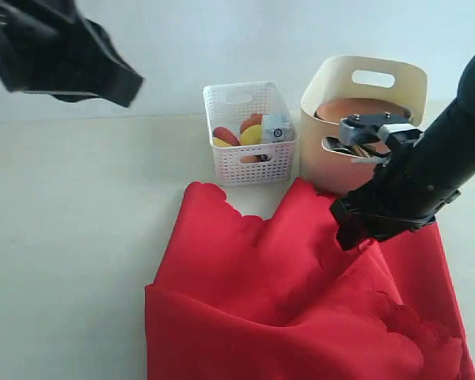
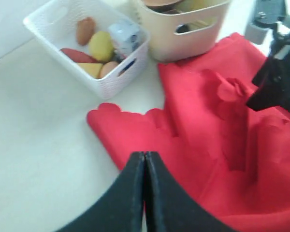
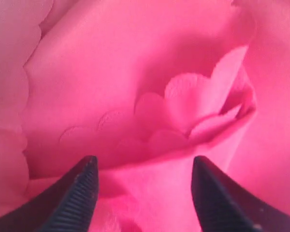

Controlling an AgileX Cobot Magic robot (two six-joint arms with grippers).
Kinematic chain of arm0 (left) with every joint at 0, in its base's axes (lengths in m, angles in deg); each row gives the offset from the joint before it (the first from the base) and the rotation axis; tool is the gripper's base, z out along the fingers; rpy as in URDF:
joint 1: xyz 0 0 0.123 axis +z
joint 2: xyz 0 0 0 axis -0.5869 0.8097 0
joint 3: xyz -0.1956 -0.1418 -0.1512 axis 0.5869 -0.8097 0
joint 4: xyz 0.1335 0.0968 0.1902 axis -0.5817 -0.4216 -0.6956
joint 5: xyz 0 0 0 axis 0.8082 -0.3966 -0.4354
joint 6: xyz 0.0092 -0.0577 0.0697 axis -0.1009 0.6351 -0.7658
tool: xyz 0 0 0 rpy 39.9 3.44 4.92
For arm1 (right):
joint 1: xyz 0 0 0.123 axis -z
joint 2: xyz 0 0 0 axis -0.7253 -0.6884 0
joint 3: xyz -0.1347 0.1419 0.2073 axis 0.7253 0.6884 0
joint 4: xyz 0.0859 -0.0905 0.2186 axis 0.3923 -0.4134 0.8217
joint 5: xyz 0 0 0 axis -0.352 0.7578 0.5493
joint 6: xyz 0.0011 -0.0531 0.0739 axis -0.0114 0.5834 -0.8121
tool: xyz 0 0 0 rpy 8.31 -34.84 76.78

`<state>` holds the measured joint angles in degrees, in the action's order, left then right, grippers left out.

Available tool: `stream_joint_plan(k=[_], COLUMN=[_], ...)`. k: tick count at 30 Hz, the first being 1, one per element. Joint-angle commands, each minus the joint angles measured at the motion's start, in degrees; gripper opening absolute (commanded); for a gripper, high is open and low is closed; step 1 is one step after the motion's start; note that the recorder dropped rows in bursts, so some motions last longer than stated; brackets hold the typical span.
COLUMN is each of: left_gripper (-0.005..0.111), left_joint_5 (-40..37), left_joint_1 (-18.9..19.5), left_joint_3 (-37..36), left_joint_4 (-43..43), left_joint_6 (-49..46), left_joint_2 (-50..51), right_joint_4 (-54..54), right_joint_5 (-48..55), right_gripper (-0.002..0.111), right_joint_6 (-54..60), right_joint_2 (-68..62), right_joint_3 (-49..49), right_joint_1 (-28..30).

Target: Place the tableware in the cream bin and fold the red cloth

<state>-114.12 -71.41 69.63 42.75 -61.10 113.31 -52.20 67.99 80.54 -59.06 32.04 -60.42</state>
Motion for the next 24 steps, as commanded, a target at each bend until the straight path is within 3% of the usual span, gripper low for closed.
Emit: stream_joint_plan(k=[1,6,11,16,21,24], left_gripper=[0.0,0.0,0.0,0.0,0.0,0.0], left_joint_5=[1.96,9.0,12.09,12.09,11.99,11.99], left_joint_1=[7.13,10.93,11.06,11.06,11.06,11.06], left_joint_3=[-4.84,-9.48,-12.19,-12.24,-12.24,-12.24], left_joint_4=[0.17,0.84,0.84,0.84,1.11,1.26], left_joint_6=[0.52,1.07,1.07,1.07,1.07,1.07], left_joint_2=[-6.16,-11.28,-12.53,-12.43,-12.43,-12.43], right_joint_4=[0.72,0.72,2.32,12.26,13.59,13.59], right_joint_5=[-0.9,-1.35,-1.66,0.42,0.79,0.93], right_gripper=[0.066,0.075,0.075,0.075,0.071,0.061], right_joint_6=[1.02,1.02,1.8,11.09,12.52,12.52], right_joint_2=[-4.24,-9.03,-12.71,-15.13,-17.4,-18.14], right_joint_3=[-3.78,-7.3,-7.92,-7.96,-7.96,-7.96], right_joint_1=[0.35,2.36,4.36,4.35,4.35,4.35])
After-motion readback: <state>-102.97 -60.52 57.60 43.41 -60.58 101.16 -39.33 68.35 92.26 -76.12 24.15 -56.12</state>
